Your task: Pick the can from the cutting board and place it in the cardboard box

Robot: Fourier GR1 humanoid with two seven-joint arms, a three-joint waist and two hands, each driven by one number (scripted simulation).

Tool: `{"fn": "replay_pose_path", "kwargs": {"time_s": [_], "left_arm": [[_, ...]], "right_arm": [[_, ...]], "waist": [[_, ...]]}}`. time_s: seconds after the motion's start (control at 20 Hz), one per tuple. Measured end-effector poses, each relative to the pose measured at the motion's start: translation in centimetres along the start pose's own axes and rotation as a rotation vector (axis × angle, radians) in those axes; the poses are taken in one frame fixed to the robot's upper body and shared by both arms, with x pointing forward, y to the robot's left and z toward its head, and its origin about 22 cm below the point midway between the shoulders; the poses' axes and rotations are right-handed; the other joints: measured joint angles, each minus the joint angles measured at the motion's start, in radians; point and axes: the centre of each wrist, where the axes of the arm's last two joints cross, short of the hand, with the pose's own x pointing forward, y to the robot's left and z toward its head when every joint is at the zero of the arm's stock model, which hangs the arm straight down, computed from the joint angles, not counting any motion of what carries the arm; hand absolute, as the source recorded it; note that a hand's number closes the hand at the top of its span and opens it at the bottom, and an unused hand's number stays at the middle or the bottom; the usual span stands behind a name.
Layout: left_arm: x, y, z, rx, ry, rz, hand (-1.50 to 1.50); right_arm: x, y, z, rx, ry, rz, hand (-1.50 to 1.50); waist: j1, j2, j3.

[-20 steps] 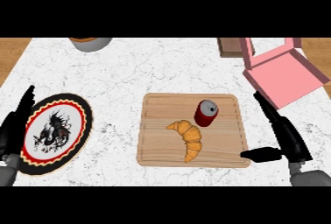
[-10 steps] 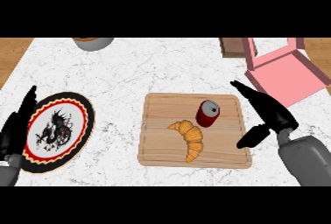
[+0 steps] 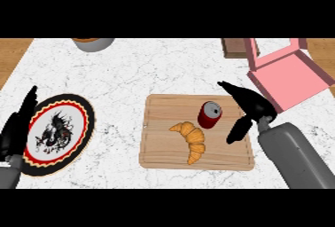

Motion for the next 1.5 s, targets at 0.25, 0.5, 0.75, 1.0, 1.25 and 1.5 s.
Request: {"fn": "replay_pose_path", "kwargs": {"time_s": [0.25,0.5,0.75,1.0,1.25,1.5], "left_arm": [[0.2,0.5,0.5,0.002,0.006,-0.002,0.00],[-0.1,0.2,0.7,-0.002,0.007,0.000,0.00],[-0.2,0.0,0.9,0.005,0.007,-0.009,0.00],[-0.1,0.3,0.7,0.004,0.010,-0.001,0.00],[-0.2,0.1,0.5,0.002,0.008,0.003,0.00],[0.0,-0.5,0.2,0.001,0.002,-0.001,0.00]], "right_arm": [[0.7,0.6,-0.9,0.011,0.004,0.009,-1.50],[1.2,1.1,-0.7,0.016,-0.021,-0.007,-1.50],[2.6,1.8,-0.4,0.029,-0.077,-0.030,-1.50],[4.1,1.8,0.2,0.025,-0.121,-0.032,-1.50],[4.8,2.4,0.2,0.060,-0.086,0.005,-1.50],[4.9,3.4,-0.9,0.092,-0.011,0.025,-1.50]], "waist": [[-0.001,0.000,0.000],[-0.003,-0.001,0.000],[-0.004,-0.001,0.000],[-0.004,-0.001,0.000],[-0.005,-0.001,0.000],[-0.004,0.000,0.000]]}}
